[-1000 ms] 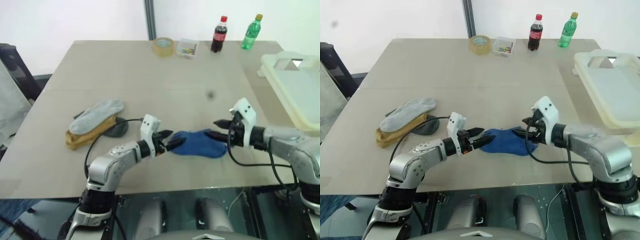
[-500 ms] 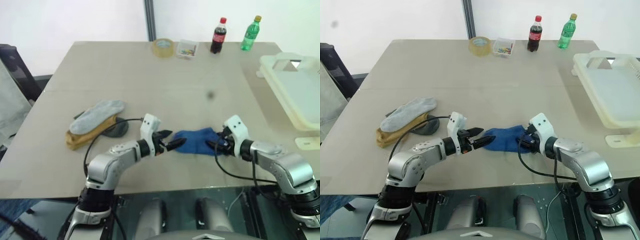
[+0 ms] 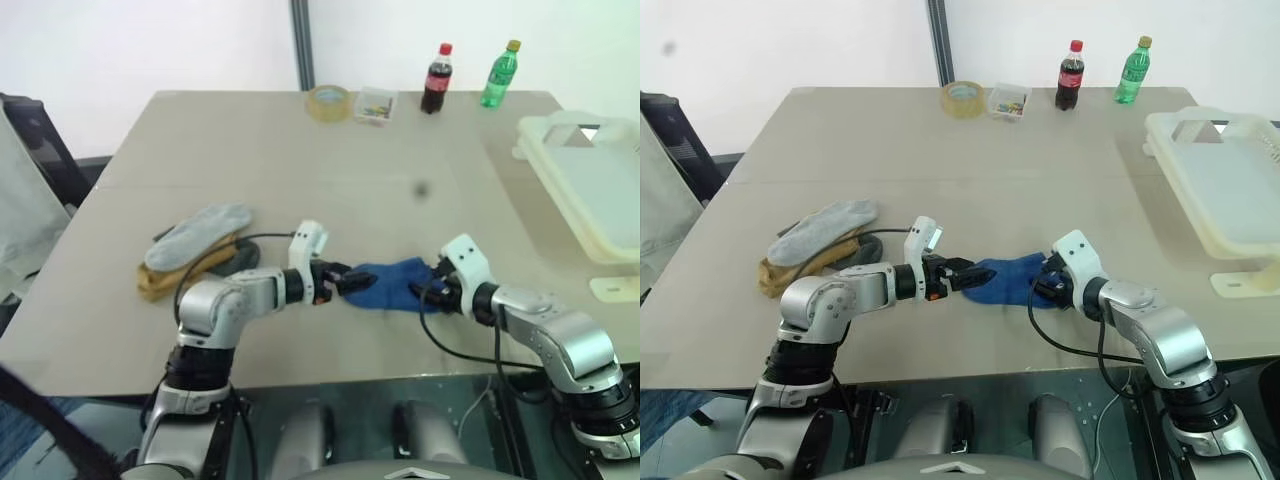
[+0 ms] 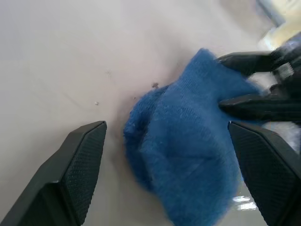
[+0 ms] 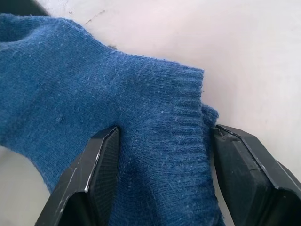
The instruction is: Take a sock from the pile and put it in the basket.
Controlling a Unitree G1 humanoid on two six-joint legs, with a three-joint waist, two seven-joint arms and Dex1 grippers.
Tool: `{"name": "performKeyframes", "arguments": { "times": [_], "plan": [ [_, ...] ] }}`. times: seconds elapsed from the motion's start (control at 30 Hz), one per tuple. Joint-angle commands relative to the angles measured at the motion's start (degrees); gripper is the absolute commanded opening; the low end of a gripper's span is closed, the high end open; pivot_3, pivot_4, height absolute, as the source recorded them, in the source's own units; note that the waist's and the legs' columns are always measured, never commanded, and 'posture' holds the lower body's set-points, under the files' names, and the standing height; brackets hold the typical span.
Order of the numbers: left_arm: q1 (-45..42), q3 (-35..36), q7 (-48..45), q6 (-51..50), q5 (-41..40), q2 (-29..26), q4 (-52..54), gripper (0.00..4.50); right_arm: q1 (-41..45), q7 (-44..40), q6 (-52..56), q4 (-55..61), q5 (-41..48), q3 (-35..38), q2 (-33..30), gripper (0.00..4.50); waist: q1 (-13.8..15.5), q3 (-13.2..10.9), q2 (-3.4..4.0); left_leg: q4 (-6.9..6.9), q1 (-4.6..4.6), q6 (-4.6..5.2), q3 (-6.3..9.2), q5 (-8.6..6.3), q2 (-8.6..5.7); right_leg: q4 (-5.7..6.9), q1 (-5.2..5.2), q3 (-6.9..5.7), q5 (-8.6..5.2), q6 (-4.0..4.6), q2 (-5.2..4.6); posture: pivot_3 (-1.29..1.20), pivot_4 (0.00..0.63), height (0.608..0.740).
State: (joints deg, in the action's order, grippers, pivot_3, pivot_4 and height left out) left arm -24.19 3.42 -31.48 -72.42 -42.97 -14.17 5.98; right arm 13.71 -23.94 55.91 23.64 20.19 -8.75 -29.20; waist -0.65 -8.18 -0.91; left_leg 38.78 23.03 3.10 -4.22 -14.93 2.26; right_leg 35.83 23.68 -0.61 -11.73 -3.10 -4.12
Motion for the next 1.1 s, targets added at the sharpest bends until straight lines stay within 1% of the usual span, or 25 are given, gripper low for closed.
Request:
{"name": "performKeyframes", "arguments": {
  "times": [0.03, 0.1, 0.17, 0.33, 0.4, 0.77, 0.9, 1.0, 1.1],
  "plan": [
    [0.8, 4.7, -3.6, -11.2, -11.1, 3.6, -2.5, 4.42, -1.0, 0.3, 0.0, 0.4, -1.0, -1.3, 0.4, 3.10, 0.0, -0.1, -0.08, -0.02, 0.05, 0.01, 0.00, 0.00, -0.02, -0.01, 0.02, 0.00, 0.06, 0.09, 0.01, 0.00, 0.150, 0.740],
    [1.0, 6.5, -4.0, -14.0, -13.7, 4.2, -2.5, 4.42, -1.1, 0.3, 0.0, 0.4, -1.3, -1.4, 0.5, 3.10, -0.2, -0.2, -0.22, -0.02, 0.27, 0.01, 0.01, 0.01, -0.04, 0.00, 0.24, 0.01, 0.06, 0.10, 0.05, 0.00, 0.150, 0.740],
    [0.6, 9.2, -2.4, -15.2, -15.2, 5.6, -3.6, 4.42, -1.1, 0.3, -0.1, 0.5, -1.5, -1.5, 0.5, 3.10, -0.2, -0.2, -0.25, -0.01, 0.59, 0.01, 0.05, 0.02, -0.04, 0.03, 0.57, 0.00, 0.08, 0.12, 0.13, 0.00, 0.150, 0.740],
    [-2.7, 18.1, 3.0, -13.0, -18.9, 10.9, -7.4, 4.42, -1.1, 0.2, -0.1, 0.7, -1.8, -1.4, 0.4, 3.10, -0.1, -0.2, -0.29, 0.02, 0.62, 0.01, 0.07, 0.03, -0.10, 0.03, 0.58, -0.02, 0.08, 0.12, 0.12, 0.00, 0.150, 0.740],
    [-3.7, 20.1, 5.1, -12.4, -19.9, 12.4, -7.9, 4.42, -1.2, 0.2, 0.0, 0.8, -1.9, -1.4, 0.4, 3.10, -0.1, -0.2, -0.37, 0.06, 0.64, 0.01, 0.08, 0.03, -0.09, 0.02, 0.57, -0.02, 0.08, 0.12, 0.10, 0.00, 0.150, 0.740],
    [-3.3, 16.9, 8.3, -12.7, -20.2, 16.4, -7.9, 4.42, 0.4, 0.5, 0.0, 1.9, -3.2, -1.8, 0.6, 3.10, -0.2, -0.3, -0.40, 0.07, 0.67, 0.01, 0.08, 0.02, -0.11, 0.01, 0.58, -0.02, 0.09, 0.14, 0.11, 0.00, 0.150, 0.740],
    [-4.9, 16.2, 8.6, -11.7, -19.9, 17.6, -10.0, 4.42, 1.7, 0.8, 2.8, 4.9, -1.9, -0.4, 1.0, 3.10, -0.1, -0.3, -0.41, 0.07, 0.69, 0.01, 0.09, 0.02, -0.11, 0.01, 0.62, -0.02, 0.09, 0.14, 0.11, 0.00, 0.150, 0.740],
    [-5.9, 15.2, 8.4, -10.7, -19.4, 18.1, -11.6, 4.42, 2.2, 1.4, 5.2, 7.3, -1.3, -1.1, 1.7, 3.10, 0.0, -0.3, -0.43, 0.07, 0.80, 0.01, 0.09, 0.02, -0.12, 0.01, 0.70, -0.02, 0.09, 0.15, 0.11, 0.00, 0.150, 0.740],
    [-6.5, 14.5, 8.2, -9.7, -19.1, 18.2, -12.8, 4.42, 2.0, 2.5, 5.4, 8.3, -2.1, -1.1, 2.2, 3.10, 0.0, -0.3, -0.43, 0.05, 0.85, 0.02, 0.09, 0.02, -0.14, 0.00, 0.74, -0.02, 0.09, 0.15, 0.10, 0.00, 0.150, 0.740]
  ]
}}
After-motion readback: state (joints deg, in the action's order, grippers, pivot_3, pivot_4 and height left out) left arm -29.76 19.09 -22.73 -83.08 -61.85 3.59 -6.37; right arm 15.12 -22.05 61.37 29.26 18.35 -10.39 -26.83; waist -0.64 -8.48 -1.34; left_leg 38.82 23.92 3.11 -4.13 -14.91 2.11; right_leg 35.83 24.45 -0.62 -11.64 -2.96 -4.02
